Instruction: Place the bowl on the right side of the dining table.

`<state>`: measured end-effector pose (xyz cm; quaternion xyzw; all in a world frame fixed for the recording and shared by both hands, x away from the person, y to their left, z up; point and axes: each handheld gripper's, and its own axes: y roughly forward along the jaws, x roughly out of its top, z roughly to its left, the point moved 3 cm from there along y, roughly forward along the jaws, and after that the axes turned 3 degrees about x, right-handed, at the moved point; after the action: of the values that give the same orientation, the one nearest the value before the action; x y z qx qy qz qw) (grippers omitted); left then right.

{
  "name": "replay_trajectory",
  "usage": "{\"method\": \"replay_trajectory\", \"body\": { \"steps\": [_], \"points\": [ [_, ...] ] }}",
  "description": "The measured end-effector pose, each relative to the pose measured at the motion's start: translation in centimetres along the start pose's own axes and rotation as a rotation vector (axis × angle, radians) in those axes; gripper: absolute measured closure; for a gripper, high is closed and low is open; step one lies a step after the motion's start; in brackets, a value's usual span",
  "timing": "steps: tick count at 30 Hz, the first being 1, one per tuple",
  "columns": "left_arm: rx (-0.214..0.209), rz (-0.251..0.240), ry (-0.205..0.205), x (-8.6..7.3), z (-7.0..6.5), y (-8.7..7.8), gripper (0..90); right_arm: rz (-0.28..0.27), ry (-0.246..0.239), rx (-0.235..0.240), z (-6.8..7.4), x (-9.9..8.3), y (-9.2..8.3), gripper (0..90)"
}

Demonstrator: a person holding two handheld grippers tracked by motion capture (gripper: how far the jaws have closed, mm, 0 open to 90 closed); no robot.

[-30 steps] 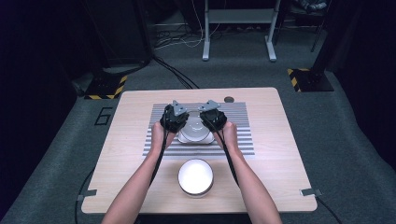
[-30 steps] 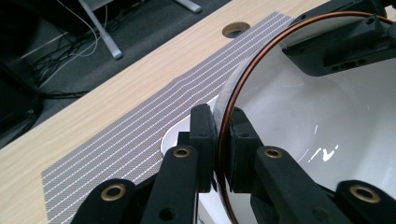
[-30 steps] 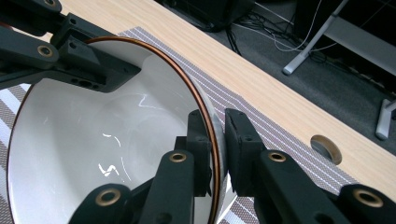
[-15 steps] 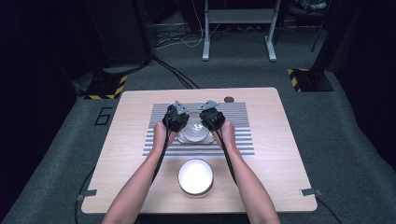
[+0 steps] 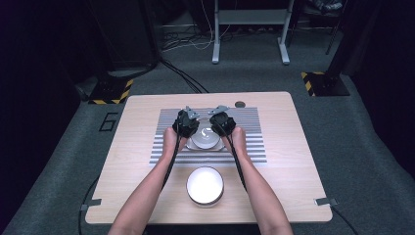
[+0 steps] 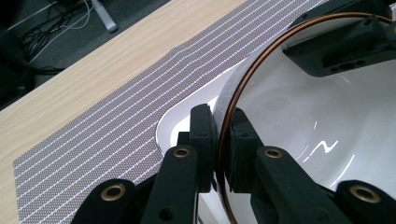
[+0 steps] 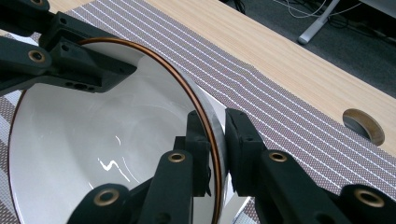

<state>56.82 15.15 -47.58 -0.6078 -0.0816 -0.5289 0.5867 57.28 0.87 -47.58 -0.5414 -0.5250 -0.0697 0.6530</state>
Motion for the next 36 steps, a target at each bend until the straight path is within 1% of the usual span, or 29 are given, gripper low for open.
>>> {"method": "replay_trajectory", "body": {
  "steps": [1,3,5,8,9,11,14,15,16,17,18,19,21,23,26,28,30,32,34,36],
  "points": [
    [0.001,0.002,0.000,0.0,0.0,0.0,83.4,-0.005,-0.007,0.001,-0.2,0.0,0.1,80.2],
    [0.000,0.006,0.002,0.1,0.0,0.2,83.3,0.000,0.000,0.003,-0.3,0.0,0.2,80.2],
    [-0.003,0.008,0.002,0.1,0.0,0.3,83.2,0.003,0.020,0.011,-0.4,-0.1,0.4,80.2],
    [-0.004,0.019,0.005,0.0,0.0,0.5,83.3,0.005,0.022,0.019,-0.5,-0.2,0.6,80.2],
    [-0.008,0.019,-0.001,0.0,0.0,0.6,83.2,0.014,0.035,0.022,-0.5,-0.3,0.7,80.2],
    [-0.010,0.023,-0.002,0.1,0.1,0.6,83.3,0.014,0.042,0.025,-0.5,-0.2,0.8,80.0],
    [-0.011,0.028,0.003,0.2,0.3,0.6,83.2,0.020,0.040,0.032,-0.7,-0.1,0.9,80.0],
    [-0.013,0.030,0.002,0.2,0.3,0.6,83.2,0.026,0.067,0.035,-0.6,0.0,0.9,80.0],
    [-0.015,0.033,0.002,0.2,0.3,0.6,83.2,0.023,0.066,0.036,-0.6,0.0,0.9,80.0],
    [-0.014,0.036,0.001,0.2,0.4,0.7,83.2,0.024,0.049,0.038,-0.7,0.0,1.0,80.2],
    [-0.014,0.033,-0.008,0.1,0.4,0.7,83.2,0.026,0.068,0.037,-0.6,0.0,1.1,80.1],
    [-0.016,0.032,-0.014,0.1,0.4,0.8,83.1,0.028,0.076,0.040,-0.6,0.0,1.1,80.1],
    [-0.016,0.031,-0.016,0.1,0.5,0.9,82.9,0.024,0.068,0.041,-0.8,-0.1,1.2,80.1],
    [-0.014,0.034,-0.027,0.0,0.5,1.0,82.8,0.025,0.081,0.042,-0.9,-0.1,1.3,80.3],
    [-0.014,0.050,-0.057,-0.3,0.7,1.3,83.1,0.031,0.105,0.037,-1.2,-0.2,1.5,80.9],
    [-0.029,0.054,-0.083,-0.5,0.9,1.5,82.8,0.032,0.124,0.042,-1.5,-0.4,1.7,81.2],
    [-0.036,0.063,-0.100,-0.7,1.0,1.7,82.1,0.040,0.158,0.047,-1.7,-0.5,1.8,81.6],
    [-0.044,0.072,-0.117,-0.8,1.1,1.8,80.7,0.043,0.180,0.048,-1.9,-0.6,2.0,82.0],
    [-0.048,0.075,-0.129,-0.9,1.2,1.8,79.8,0.048,0.205,0.050,-2.1,-0.6,2.1,82.0],
    [-0.044,0.081,-0.133,-0.9,1.2,1.9,79.7,0.051,0.214,0.049,-2.1,-0.5,2.1,81.9]
  ]
}}
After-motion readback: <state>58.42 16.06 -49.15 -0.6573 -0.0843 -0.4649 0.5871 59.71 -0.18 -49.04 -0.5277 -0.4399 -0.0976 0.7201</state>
